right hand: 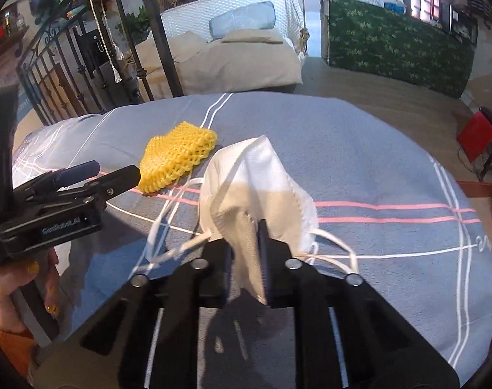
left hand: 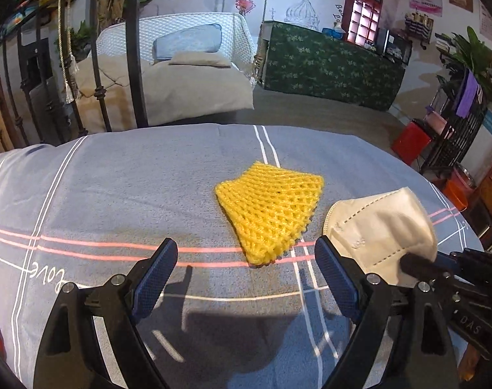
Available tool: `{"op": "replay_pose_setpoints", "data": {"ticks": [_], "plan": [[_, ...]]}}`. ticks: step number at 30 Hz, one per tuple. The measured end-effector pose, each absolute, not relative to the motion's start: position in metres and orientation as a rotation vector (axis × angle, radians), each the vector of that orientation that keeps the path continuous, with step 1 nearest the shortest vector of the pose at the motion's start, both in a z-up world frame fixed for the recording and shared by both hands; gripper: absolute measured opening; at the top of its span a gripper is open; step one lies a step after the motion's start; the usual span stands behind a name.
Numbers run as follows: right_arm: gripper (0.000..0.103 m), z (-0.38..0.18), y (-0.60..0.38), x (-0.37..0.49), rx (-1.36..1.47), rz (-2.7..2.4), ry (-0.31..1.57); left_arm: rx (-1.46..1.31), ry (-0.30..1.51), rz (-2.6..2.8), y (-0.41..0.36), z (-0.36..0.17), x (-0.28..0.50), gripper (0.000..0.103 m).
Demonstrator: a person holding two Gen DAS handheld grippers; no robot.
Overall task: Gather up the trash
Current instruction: 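Grasp the yellow foam net with the left gripper while the right gripper grasps the white mask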
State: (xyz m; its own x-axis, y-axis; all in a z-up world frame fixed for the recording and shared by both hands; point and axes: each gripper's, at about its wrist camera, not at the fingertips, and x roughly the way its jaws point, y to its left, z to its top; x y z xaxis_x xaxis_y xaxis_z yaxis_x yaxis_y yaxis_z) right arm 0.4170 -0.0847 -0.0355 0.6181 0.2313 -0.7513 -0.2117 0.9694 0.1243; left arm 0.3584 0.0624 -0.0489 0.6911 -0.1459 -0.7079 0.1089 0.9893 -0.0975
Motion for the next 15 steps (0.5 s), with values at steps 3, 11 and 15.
{"op": "replay_pose_setpoints", "data": {"ticks": [3, 11, 15], "plan": [[0.007, -0.025, -0.096, 0.411, 0.022, 0.244, 0.838, -0.02, 0.806, -0.154, 0.055, -0.051, 0.364, 0.085], [0.007, -0.005, -0.128, 0.386, 0.067, 0.219, 0.784, 0.085, 0.866, -0.165, 0.028, -0.067, 0.394, 0.077], [0.007, 0.0, -0.135, 0.375, 0.084, 0.227, 0.765, 0.124, 0.908, -0.159, 0.021, -0.078, 0.403, 0.059]]}}
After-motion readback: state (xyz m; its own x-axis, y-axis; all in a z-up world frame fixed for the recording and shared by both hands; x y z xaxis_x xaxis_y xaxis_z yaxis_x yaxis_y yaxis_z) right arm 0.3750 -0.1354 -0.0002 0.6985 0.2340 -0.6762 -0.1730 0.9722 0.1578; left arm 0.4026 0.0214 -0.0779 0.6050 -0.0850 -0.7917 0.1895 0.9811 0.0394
